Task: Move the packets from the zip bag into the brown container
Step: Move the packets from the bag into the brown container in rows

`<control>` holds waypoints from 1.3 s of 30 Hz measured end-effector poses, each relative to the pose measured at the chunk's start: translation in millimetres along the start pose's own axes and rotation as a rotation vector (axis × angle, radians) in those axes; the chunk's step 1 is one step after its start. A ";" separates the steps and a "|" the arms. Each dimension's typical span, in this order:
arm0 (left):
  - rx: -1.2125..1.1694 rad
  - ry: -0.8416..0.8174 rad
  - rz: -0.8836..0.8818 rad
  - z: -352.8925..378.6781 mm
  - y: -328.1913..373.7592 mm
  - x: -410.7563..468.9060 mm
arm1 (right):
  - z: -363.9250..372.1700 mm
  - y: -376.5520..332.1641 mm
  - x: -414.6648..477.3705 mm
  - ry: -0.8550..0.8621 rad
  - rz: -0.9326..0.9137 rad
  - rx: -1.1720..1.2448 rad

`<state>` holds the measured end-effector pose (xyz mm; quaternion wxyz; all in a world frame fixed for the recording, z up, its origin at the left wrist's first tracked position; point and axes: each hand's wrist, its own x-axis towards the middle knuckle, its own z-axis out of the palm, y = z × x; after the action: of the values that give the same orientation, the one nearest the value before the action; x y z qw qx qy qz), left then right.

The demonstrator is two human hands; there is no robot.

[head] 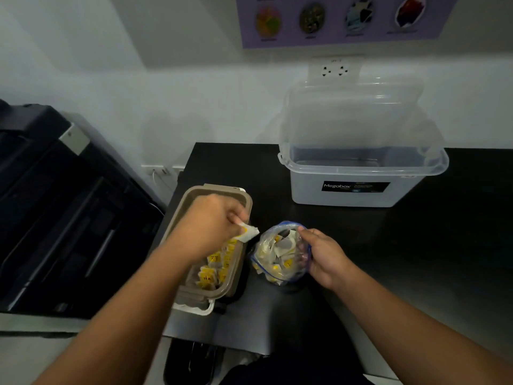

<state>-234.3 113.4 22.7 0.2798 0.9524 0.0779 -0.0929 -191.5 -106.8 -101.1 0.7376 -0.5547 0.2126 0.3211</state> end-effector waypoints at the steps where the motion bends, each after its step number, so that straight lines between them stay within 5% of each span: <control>1: 0.029 0.010 -0.006 -10.4 -6.8 0.9 | 0.5 -0.6 0.8 0.003 0.000 -0.007; 9: 0.461 -0.114 -0.055 -25.5 -49.9 27.8 | -1.0 2.6 8.6 0.007 0.013 0.006; 12: 0.704 -0.286 -0.091 -14.3 -54.4 39.8 | -3.0 2.9 10.4 0.011 0.030 0.001; 16: 0.868 -0.342 0.025 8.1 -73.7 47.0 | -3.3 2.0 7.5 0.016 0.021 -0.015; 23: 0.888 -0.305 0.135 28.1 -95.9 55.5 | -6.3 5.3 6.6 0.019 0.022 0.027; 39: 0.858 -0.181 0.096 43.6 -104.9 56.9 | -4.6 4.5 8.0 0.024 0.029 0.013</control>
<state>-205.9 182.2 -80.3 -0.1315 0.9729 -0.0370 -0.1866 -188.8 -108.5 -110.9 0.7339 -0.5506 0.2316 0.3234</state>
